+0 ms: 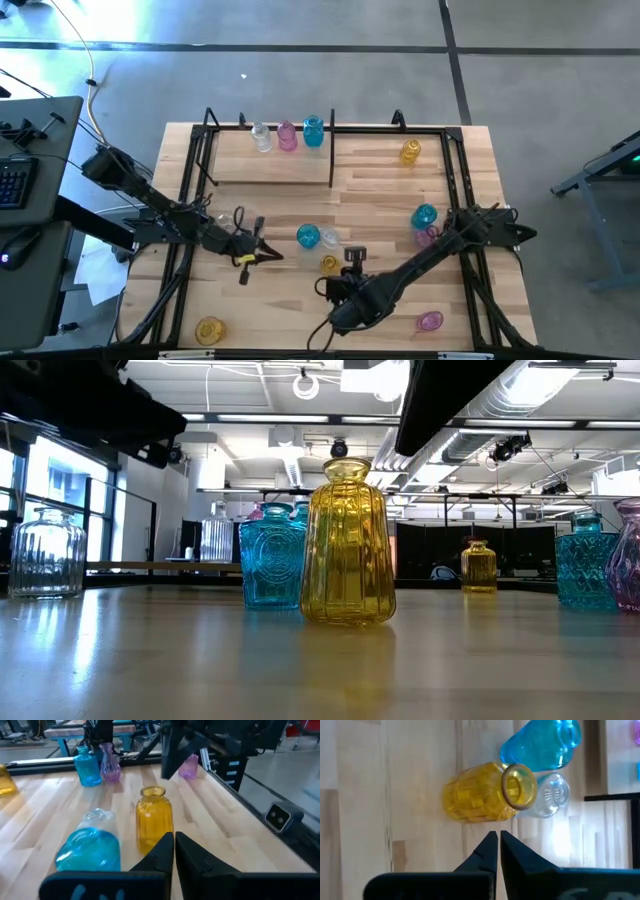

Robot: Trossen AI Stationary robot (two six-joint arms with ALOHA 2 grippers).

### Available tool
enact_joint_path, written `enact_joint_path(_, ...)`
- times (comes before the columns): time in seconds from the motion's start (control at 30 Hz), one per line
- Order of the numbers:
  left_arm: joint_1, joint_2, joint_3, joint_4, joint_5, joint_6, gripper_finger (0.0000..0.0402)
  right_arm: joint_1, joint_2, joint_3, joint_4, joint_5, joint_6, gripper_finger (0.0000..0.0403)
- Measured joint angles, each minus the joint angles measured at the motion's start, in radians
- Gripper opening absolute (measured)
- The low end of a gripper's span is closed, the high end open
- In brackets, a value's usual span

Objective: Sort vases onto shelf
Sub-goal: Put the bottom right yellow flower vase on the shelf

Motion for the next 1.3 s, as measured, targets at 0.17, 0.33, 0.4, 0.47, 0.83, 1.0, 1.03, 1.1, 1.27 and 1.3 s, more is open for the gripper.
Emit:
enact_joint_path(0.17,0.000,0.068,0.052,-0.002,0.034,0.000,0.0039,0.035,-0.052,-0.085,0.045,0.048,0.093,0.0000)
enact_joint_path(0.33,0.010,0.134,0.088,-0.002,0.030,-0.030,0.0081,0.049,-0.104,-0.246,0.232,0.066,0.147,0.0000)
enact_joint_path(0.4,0.015,0.163,0.103,-0.002,0.030,-0.037,0.0101,0.045,-0.120,-0.314,0.318,0.072,0.157,0.0000)
enact_joint_path(0.47,0.015,0.189,0.114,-0.005,0.031,-0.037,0.0120,0.039,-0.126,-0.374,0.381,0.084,0.168,0.0000)
enact_joint_path(0.83,0.011,0.191,0.126,-0.007,-0.004,-0.050,0.0205,-0.015,-0.129,-0.494,0.627,0.094,0.139,0.0000)
enact_joint_path(1.0,-0.003,0.120,0.100,-0.020,-0.003,-0.021,0.0219,-0.046,-0.129,-0.500,0.747,0.067,0.067,0.0000)
enact_joint_path(1.03,-0.003,0.100,0.088,-0.028,-0.006,-0.022,0.0220,-0.053,-0.129,-0.500,0.762,0.067,0.053,0.0000)
enact_joint_path(1.1,-0.003,0.066,0.070,-0.046,-0.012,-0.032,0.0221,-0.067,-0.129,-0.500,0.796,0.068,0.021,0.0000)
enact_joint_path(1.27,-0.003,-0.014,0.000,-0.051,-0.014,-0.074,0.0221,-0.109,-0.126,-0.500,0.833,0.065,-0.044,0.0000)
enact_joint_path(1.3,-0.003,-0.028,-0.012,-0.052,-0.014,-0.084,0.0221,-0.117,-0.125,-0.500,0.841,0.061,-0.053,0.0000)
